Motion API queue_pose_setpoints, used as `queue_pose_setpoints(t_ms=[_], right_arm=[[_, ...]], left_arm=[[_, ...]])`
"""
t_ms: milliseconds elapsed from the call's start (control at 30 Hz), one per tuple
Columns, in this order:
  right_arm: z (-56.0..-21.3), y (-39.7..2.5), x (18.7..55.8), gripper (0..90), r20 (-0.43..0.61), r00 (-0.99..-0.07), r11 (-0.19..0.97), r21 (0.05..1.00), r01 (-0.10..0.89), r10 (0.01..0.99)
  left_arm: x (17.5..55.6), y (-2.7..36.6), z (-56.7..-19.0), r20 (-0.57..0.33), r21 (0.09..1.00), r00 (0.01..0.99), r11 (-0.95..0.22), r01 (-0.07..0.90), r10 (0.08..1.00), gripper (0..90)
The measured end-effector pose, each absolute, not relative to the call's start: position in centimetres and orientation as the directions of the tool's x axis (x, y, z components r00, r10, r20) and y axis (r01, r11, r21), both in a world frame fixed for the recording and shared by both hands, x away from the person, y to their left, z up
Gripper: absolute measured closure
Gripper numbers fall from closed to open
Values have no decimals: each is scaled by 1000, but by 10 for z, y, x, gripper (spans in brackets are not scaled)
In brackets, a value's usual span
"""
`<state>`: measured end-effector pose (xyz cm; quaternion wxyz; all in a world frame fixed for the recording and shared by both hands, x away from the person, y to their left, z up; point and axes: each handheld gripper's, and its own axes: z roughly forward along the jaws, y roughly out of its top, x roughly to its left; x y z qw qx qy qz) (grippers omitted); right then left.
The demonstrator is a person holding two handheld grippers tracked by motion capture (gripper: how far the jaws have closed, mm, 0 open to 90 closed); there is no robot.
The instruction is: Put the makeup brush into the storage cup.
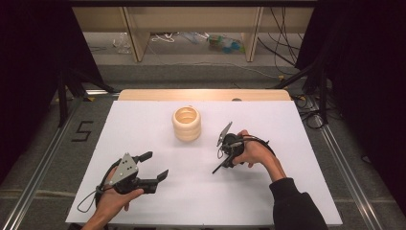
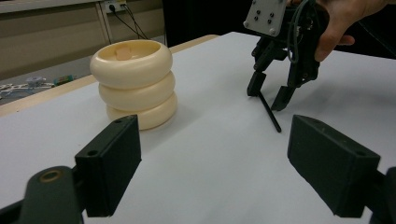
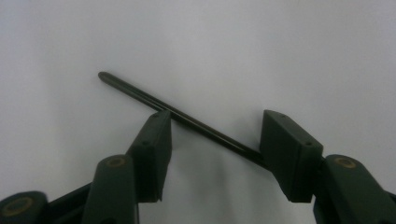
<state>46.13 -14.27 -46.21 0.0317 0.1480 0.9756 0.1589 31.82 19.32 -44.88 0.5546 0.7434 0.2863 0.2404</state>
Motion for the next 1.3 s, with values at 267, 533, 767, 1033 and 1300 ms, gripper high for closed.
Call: queue_pose_setpoints(t_ms=[267, 533, 767, 1033, 1300], right_arm=[[-459, -145, 461, 622, -31, -958, 917, 299, 262, 284], [-457, -143, 457, 686, -36, -970, 940, 257, 222, 239], [-458, -141, 456, 745, -40, -980, 951, 252, 179, 195], [-457, -136, 455, 795, -45, -985, 963, 221, 156, 169], [-457, -134, 454, 814, -50, -983, 965, 208, 161, 175]], left_arm=[[318, 193, -449, 38, 962, 721, -221, 160, 692, 177], [318, 193, -449, 38, 962, 721, -222, 162, 692, 178], [318, 193, -449, 41, 961, 721, -225, 161, 692, 179], [318, 193, -449, 41, 961, 719, -225, 162, 694, 179], [318, 193, -449, 43, 961, 720, -227, 161, 693, 180]])
